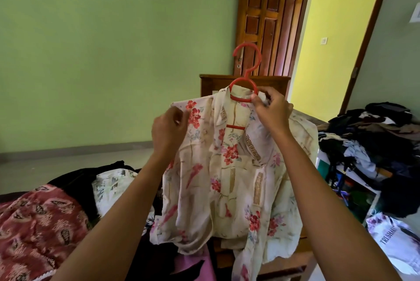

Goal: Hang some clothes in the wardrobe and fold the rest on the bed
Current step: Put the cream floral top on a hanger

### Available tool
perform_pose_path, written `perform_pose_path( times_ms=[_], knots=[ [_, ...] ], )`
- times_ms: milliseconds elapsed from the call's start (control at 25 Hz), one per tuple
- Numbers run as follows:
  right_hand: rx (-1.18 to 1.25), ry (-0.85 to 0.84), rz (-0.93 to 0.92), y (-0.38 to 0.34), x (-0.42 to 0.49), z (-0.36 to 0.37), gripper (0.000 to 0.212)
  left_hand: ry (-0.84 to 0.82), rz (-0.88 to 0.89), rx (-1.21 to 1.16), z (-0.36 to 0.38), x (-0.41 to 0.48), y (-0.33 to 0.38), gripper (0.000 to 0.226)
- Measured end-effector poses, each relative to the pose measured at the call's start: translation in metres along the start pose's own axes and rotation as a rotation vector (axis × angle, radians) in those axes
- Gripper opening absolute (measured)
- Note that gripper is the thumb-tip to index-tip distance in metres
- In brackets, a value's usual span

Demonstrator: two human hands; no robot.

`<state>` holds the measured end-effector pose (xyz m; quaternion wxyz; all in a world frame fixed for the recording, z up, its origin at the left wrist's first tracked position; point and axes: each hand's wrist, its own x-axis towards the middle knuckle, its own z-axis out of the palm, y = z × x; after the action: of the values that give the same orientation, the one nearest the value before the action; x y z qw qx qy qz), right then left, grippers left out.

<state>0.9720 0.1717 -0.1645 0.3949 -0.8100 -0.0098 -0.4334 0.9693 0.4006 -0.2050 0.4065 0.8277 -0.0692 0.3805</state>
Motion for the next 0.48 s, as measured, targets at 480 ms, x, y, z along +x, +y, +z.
perform_pose_path(
  times_ms=[480],
  knots=[
    [0.228, -0.232, -0.126, -0.008, -0.008, -0.004, 0.031, -0.008, 0.426, 0.187, 0.012, 0.014, 0.017, 0.023]
  ],
)
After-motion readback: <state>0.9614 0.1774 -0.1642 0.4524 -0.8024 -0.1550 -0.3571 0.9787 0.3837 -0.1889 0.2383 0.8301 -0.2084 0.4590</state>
